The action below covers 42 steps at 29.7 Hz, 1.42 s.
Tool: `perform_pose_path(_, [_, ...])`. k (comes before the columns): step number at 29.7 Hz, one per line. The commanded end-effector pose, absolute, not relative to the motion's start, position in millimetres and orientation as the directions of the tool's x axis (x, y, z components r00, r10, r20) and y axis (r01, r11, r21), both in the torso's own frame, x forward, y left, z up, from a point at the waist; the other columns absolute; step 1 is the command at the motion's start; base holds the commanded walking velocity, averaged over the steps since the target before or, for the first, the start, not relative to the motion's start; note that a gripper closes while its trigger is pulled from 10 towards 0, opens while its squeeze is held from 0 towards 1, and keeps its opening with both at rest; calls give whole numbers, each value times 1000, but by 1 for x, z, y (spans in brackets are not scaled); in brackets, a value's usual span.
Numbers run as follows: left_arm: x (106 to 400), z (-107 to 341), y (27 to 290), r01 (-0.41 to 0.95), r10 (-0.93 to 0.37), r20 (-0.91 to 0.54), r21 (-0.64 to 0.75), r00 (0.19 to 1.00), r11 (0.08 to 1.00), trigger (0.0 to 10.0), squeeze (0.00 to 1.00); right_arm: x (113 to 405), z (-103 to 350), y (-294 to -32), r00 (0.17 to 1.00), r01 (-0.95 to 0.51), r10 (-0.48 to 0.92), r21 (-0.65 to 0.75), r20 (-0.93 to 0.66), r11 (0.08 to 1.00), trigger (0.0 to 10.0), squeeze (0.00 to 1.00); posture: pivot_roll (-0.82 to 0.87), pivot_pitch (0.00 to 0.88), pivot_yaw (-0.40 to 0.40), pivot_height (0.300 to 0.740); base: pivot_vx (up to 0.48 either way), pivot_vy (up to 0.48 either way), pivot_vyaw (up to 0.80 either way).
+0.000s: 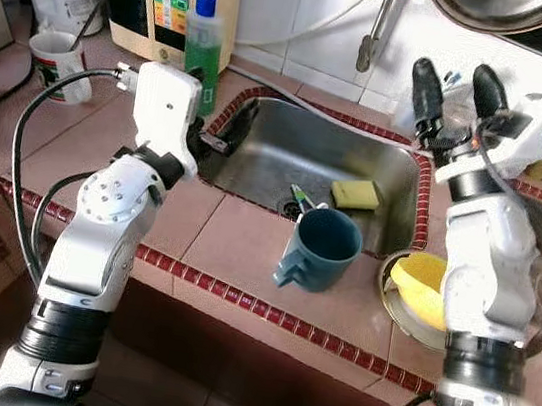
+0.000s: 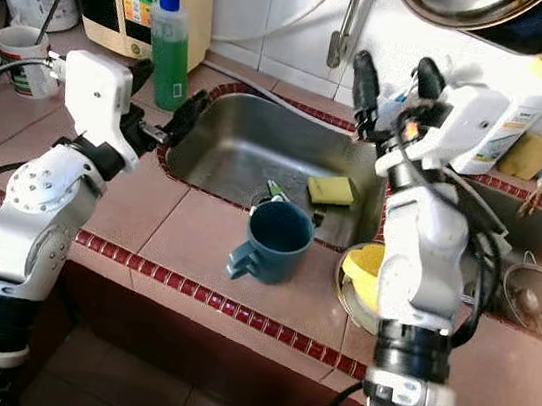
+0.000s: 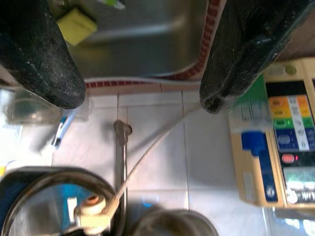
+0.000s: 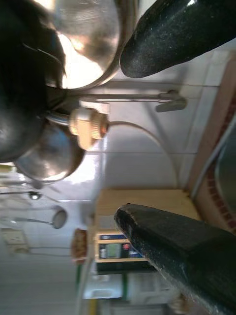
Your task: Kitchen organization
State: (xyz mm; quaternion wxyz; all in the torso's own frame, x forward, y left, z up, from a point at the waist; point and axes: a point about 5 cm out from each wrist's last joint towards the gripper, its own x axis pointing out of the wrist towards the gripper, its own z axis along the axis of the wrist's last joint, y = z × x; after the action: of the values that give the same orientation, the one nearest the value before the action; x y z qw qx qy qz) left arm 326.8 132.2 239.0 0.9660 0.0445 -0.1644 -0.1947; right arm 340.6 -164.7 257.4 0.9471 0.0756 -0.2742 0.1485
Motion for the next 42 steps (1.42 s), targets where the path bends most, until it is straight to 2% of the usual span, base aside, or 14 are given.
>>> perform_pose_path(1, [325, 237, 128, 375, -407, 282, 160, 869, 913, 10000, 0, 335, 255, -165, 816, -283, 205, 65, 541, 957, 10000, 0, -140, 18, -49, 732, 0, 0, 0])
perform_pose_path(20, [303, 220, 129, 417, -436, 226, 130, 871, 900, 10000, 0, 305, 210, -135, 898, -277, 216, 110, 383, 955, 10000, 0, -167, 55, -41, 732, 0, 0, 0])
perform_pose_path(31, [277, 203, 121, 555, -587, 159, 205, 794, 806, 10000, 0, 291, 197, -122, 917, -298, 248, 124, 312, 947, 10000, 0, -157, 70, -56, 732, 0, 0, 0])
perform_pose_path(42, [272, 203, 117, 594, -631, 152, 229, 761, 771, 10000, 0, 279, 190, -112, 922, -332, 298, 108, 248, 937, 10000, 0, -163, 76, -55, 732, 0, 0, 0])
